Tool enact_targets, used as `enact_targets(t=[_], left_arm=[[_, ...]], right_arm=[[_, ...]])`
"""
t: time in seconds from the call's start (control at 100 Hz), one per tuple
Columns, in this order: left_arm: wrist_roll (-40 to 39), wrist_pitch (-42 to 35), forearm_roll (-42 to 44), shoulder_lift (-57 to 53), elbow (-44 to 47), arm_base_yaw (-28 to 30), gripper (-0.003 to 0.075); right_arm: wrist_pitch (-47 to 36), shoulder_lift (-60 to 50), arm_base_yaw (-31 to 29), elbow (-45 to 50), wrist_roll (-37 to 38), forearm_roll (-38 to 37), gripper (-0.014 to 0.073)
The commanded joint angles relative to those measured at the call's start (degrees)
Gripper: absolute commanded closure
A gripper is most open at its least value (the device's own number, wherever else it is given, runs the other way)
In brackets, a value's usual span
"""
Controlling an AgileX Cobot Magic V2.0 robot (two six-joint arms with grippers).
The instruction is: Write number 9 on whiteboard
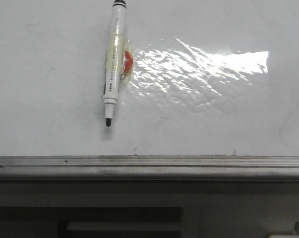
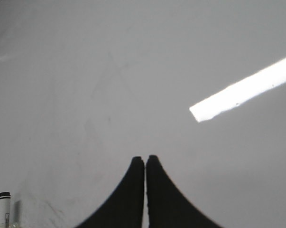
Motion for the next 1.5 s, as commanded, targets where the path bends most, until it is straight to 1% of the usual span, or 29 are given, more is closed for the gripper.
enact_targets(t=[0.0, 0.05, 0.09, 0.1, 0.19, 0.26, 0.34, 0.38, 0.41, 0.45, 0.48, 0.53, 0.54, 0.6, 0.61, 0.62, 0.65, 0.68, 0.75, 0.79, 0.83, 0.95, 1.0, 1.07, 1.12, 1.21, 1.31, 1.41, 1.49], left_arm=[[0.3, -0.1, 0.0, -1.3, -1.5, 0.0, 0.0741], [0.3, 5.0, 3.6, -0.5, -4.0, 0.0, 0.0741], [0.3, 9.5, 8.1, 0.9, -6.8, 0.0, 0.0741], [0.3, 9.5, 8.8, 1.1, -6.8, 0.0, 0.0741], [0.3, 17.0, 17.4, 4.6, -12.9, 0.0, 0.0741], [0.3, 20.9, 23.5, 8.5, -17.3, 0.0, 0.0741], [1.0, 23.8, 28.4, 13.4, -21.4, 0.0, 0.0739], [3.3, 25.6, 29.3, 16.1, -23.5, 0.0, 0.0727], [5.5, 27.0, 29.3, 18.0, -24.8, 0.0, 0.0704], [9.2, 29.4, 28.5, 20.8, -26.7, 0.0, 0.0647], [11.6, 31.0, 27.5, 22.6, -27.8, 0.0, 0.0594], [15.3, 33.2, 25.1, 25.9, -29.3, 0.0, 0.0472], [16.3, 33.6, 24.7, 26.8, -29.6, 0.0, 0.0457], [21.0, 34.2, 19.9, 30.2, -30.5, 0.0, 0.0342], [22.6, 34.3, 19.2, 31.0, -30.6, 0.0, 0.0333], [23.5, 34.3, 18.4, 31.4, -30.6, 0.0, 0.0325], [28.3, 34.3, 14.1, 33.3, -30.6, 0.0, 0.0299], [32.2, 34.3, 10.2, 34.7, -30.6, -0.5, 0.0297], [39.6, 33.3, 0.9, 37.6, -30.6, -3.5, 0.0304], [42.7, 32.7, -3.4, 39.2, -30.6, -5.7, 0.0309], [44.1, 31.4, -5.6, 40.4, -30.6, -7.6, 0.0319], [44.1, 25.8, -8.3, 44.5, -30.6, -15.0, 0.0331], [44.1, 23.2, -10.8, 46.3, -30.6, -18.2, 0.0331], [44.1, 19.4, -14.3, 48.9, -30.6, -23.4, 0.0332], [44.1, 16.7, -14.4, 51.0, -31.2, -27.9, 0.0332], [44.1, 10.3, -14.4, 55.1, -32.4, -34.8, 0.0332], [44.0, 0.6, -14.8, 59.6, -34.4, -41.9, 0.0332], [43.9, -7.9, -18.7, 63.8, -36.0, -45.5, 0.0332], [43.9, -9.6, -19.6, 66.4, -37.4, -45.9, 0.0332]], right_arm=[[3.2, -0.8, -0.5, -6.3, -1.4, 0.3, 0.0635], [11.6, -0.3, -0.5, -9.9, -2.8, -2.6, 0.0635], [19.3, 0.9, -0.5, -13.8, -5.0, -7.4, 0.0635], [19.3, 1.1, -0.5, -14.3, -5.4, -7.4, 0.0635], [32.6, 4.5, -0.5, -21.0, -8.8, -14.8, 0.0635], [38.8, 7.9, -0.5, -25.9, -8.8, -18.1, 0.0635], [41.1, 11.3, -0.5, -30.1, -8.8, -18.6, 0.0634], [41.2, 12.9, -0.5, -31.8, -8.8, -18.6, 0.0633], [41.2, 13.9, -0.5, -32.7, -8.8, -18.4, 0.0629], [41.2, 15.2, -0.5, -33.9, -8.8, -18.4, 0.061], [41.2, 16.0, -0.5, -34.5, -8.8, -18.4, 0.059], [41.2, 17.3, -0.5, -35.1, -8.8, -18.1, 0.0548], [41.2, 17.7, -0.5, -35.2, -8.8, -18.0, 0.0524], [41.1, 18.9, -0.5, -35.3, -8.8, -17.9, 0.0457], [41.0, 19.2, -0.5, -35.3, -8.8, -17.9, 0.0426], [41.0, 19.3, -0.5, -35.3, -8.8, -17.9, 0.0426], [41.0, 19.8, -0.5, -35.3, -8.8, -17.9, 0.0377], [41.1, 20.4, -0.5, -35.3, -8.8, -17.9, 0.034], [41.1, 21.8, -0.5, -35.3, -8.8, -17.7, 0.0261], [41.1, 22.4, -0.5, -35.3, -8.8, -17.4, 0.0242], [41.1, 22.8, -0.2, -35.3, -8.8, -17.3, 0.0235], [40.9, 23.0, 1.5, -35.3, -8.8, -17.3, 0.0237], [40.6, 23.0, 2.0, -35.3, -8.8, -17.3, 0.0237], [39.9, 23.0, 3.0, -35.3, -8.8, -17.5, 0.0237], [39.7, 23.0, 3.2, -35.3, -8.8, -17.8, 0.0237], [39.6, 23.0, 3.2, -35.3, -8.8, -18.0, 0.0237], [39.7, 23.0, 3.2, -35.3, -8.8, -18.0, 0.0237], [39.9, 23.0, 3.2, -35.3, -8.8, -18.0, 0.0237], [40.2, 23.0, 3.2, -35.3, -8.8, -18.0, 0.0237]])
